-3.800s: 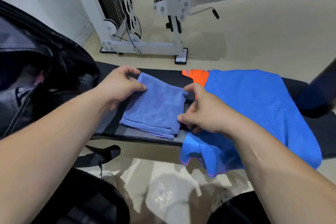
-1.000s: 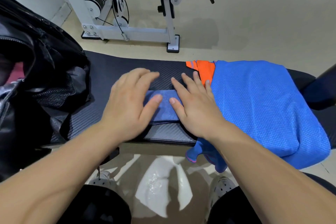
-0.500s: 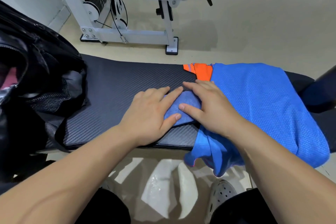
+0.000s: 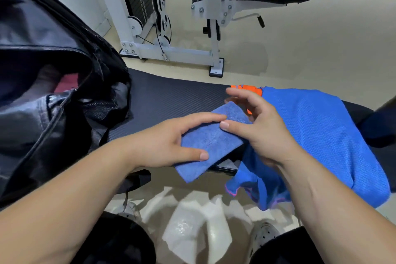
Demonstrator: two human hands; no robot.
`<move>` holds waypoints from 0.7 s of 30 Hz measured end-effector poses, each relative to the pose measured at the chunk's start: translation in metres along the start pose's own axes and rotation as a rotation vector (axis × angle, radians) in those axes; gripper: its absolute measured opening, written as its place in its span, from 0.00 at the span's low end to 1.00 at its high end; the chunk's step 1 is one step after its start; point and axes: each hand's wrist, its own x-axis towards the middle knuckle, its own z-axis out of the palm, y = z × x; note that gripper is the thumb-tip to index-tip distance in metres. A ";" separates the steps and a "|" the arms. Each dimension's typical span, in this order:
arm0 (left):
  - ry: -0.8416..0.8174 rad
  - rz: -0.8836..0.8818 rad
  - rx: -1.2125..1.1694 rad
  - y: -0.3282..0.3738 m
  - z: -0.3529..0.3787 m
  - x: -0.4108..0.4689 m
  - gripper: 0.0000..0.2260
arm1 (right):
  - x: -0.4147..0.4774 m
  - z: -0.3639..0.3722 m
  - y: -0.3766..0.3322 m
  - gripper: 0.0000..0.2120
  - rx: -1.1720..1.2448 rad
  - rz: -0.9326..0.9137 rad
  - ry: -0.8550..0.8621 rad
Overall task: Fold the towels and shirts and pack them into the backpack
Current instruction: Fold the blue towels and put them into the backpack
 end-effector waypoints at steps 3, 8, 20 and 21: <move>0.055 0.012 0.057 0.008 -0.010 -0.011 0.30 | -0.002 0.010 -0.008 0.27 0.137 0.028 -0.026; 0.071 -0.023 0.483 0.025 -0.041 -0.031 0.28 | -0.003 0.025 -0.008 0.24 -0.195 -0.039 -0.103; 0.305 -0.193 0.698 0.030 -0.166 -0.182 0.30 | 0.087 0.151 -0.146 0.20 -0.568 -0.568 -0.358; 0.336 -0.213 0.640 0.026 -0.172 -0.190 0.30 | 0.097 0.168 -0.159 0.21 -0.615 -0.590 -0.381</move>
